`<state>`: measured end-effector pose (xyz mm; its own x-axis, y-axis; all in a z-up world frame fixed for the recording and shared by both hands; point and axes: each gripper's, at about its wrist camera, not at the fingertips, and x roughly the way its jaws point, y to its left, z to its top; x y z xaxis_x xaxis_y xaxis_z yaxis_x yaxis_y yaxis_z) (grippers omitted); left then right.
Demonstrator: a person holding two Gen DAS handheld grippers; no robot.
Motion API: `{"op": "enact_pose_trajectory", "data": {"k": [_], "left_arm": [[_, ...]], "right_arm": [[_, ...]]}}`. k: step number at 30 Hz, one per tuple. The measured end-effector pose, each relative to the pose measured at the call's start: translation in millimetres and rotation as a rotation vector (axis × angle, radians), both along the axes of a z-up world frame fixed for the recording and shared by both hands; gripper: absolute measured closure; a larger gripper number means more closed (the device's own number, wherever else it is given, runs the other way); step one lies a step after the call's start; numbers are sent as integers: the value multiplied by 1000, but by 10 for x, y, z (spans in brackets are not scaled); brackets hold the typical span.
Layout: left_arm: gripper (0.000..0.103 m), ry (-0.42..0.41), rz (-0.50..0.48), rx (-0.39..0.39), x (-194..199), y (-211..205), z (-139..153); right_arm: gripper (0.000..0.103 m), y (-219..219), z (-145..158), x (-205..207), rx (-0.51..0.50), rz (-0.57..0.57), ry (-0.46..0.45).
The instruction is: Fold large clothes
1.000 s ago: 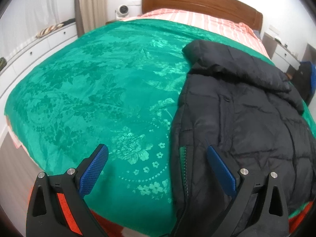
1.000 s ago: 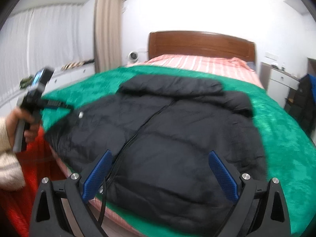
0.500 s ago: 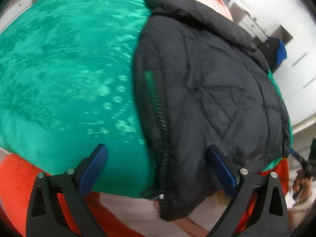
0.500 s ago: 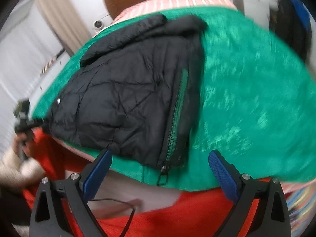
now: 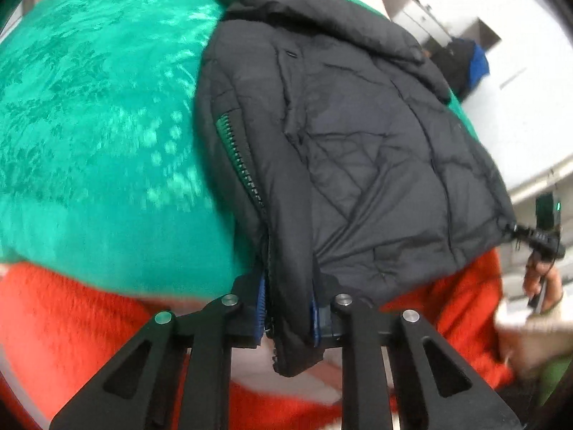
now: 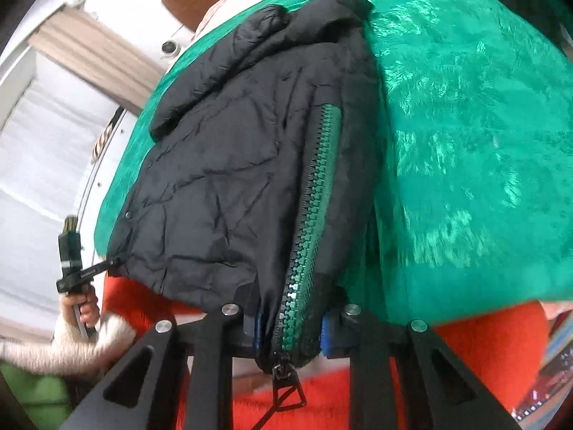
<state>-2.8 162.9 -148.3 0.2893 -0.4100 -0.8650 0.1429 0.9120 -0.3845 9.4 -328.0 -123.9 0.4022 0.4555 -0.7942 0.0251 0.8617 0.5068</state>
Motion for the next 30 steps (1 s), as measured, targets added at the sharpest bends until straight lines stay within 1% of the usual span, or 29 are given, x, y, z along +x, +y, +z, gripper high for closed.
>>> {"op": "enact_pose_trajectory", "data": {"k": [2, 6, 8, 10, 11, 12, 13, 14, 15, 16, 17, 18, 19, 20, 21, 22, 23, 24, 25, 26, 27, 28, 29, 30], "left_arm": [[85, 22, -30, 9, -166, 14, 29], [86, 101, -67, 4, -605, 108, 86], [86, 118, -75, 0, -751, 151, 162], [87, 110, -69, -18, -811, 202, 329], [88, 91, -57, -50, -798, 256, 491], [88, 74, -52, -74, -719, 292, 584], [88, 38, -47, -106, -626, 335, 751], [88, -31, -49, -138, -469, 380, 1004], [88, -92, -54, -156, -257, 399, 1182], [88, -129, -55, -165, -125, 371, 1296], [87, -191, -34, -186, 175, 398, 1522], [86, -215, -17, -200, 320, 416, 1603], [82, -248, 13, -218, 561, 428, 1719], [79, -287, 42, -226, 879, 427, 1836], [71, -312, 54, -228, 1210, 401, 1913], [67, -322, 68, -220, 1488, 334, 1940], [49, -322, 102, -183, 1931, 251, 1981], [24, -311, 123, -145, 2175, 193, 1957], [16, -316, 180, -57, 2472, 149, 1962], [11, -327, 213, -6, 2581, 148, 1954], [11, -324, 260, 59, 2769, 129, 1910], [11, -306, 281, 78, 2870, 125, 1853], [11, -280, 302, 83, 2924, 178, 1773], [11, -256, 325, 75, 2941, 262, 1676]], "right_arm": [[81, -9, -35, -179, 12, 12, 48], [81, -26, -180, -557, 69, 14, 144], [82, -56, -165, -683, 110, 9, 151], [82, -114, -50, -756, 174, 1, 123], [82, -167, 53, -745, 220, -8, 93], [82, -237, 177, -699, 264, -15, 55], [82, -304, 296, -626, 296, -18, 17], [82, -378, 428, -526, 323, -17, -28], [82, -467, 569, -376, 344, -16, -77], [82, -560, 702, -189, 363, -20, -124], [82, -610, 799, -37, 375, -26, -156], [82, -707, 925, 212, 388, -36, -203], [82, -788, 1010, 432, 388, -46, -237], [82, -835, 1089, 710, 384, -67, -273], [81, -903, 1133, 985, 390, -94, -301], [77, -993, 1124, 1300, 416, -118, -324], [69, -995, 1076, 1581, 442, -140, -330], [58, -1038, 979, 1895, 492, -174, -331], [22, -1033, 886, 2147, 528, -210, -323], [2, -1087, 781, 2343, 529, -263, -308], [0, -1128, 721, 2464, 485, -353, -312], [0, -1144, 672, 2518, 462, -417, -325], [0, -1192, 616, 2522, 464, -469, -341], [0, -1199, 587, 2493, 463, -494, -346]]}}
